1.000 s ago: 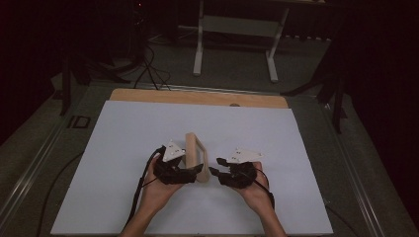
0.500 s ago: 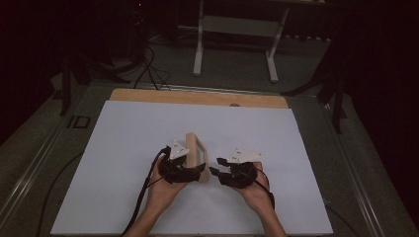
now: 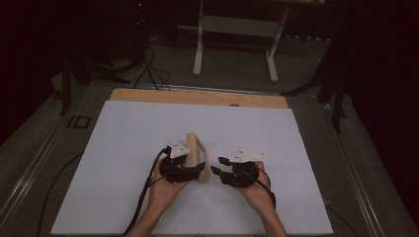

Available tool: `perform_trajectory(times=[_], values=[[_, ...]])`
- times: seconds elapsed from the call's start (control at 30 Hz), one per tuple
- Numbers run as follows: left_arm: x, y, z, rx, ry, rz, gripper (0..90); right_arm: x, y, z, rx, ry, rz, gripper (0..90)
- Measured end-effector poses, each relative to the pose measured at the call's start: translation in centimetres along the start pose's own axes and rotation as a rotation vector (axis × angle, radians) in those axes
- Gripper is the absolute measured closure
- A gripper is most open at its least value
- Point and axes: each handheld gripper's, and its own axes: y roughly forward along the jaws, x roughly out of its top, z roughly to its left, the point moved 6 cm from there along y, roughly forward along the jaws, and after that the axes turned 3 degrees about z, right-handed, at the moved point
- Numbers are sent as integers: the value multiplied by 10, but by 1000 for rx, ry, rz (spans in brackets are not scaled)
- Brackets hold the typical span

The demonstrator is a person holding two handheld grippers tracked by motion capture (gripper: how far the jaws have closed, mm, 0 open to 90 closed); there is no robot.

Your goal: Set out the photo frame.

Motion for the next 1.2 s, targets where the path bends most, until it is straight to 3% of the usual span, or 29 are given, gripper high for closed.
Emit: perform_trajectory(times=[1.2], values=[[1,-7,10,8,-5,5,471,1,-2,-1,-3,-2,-6,548]])
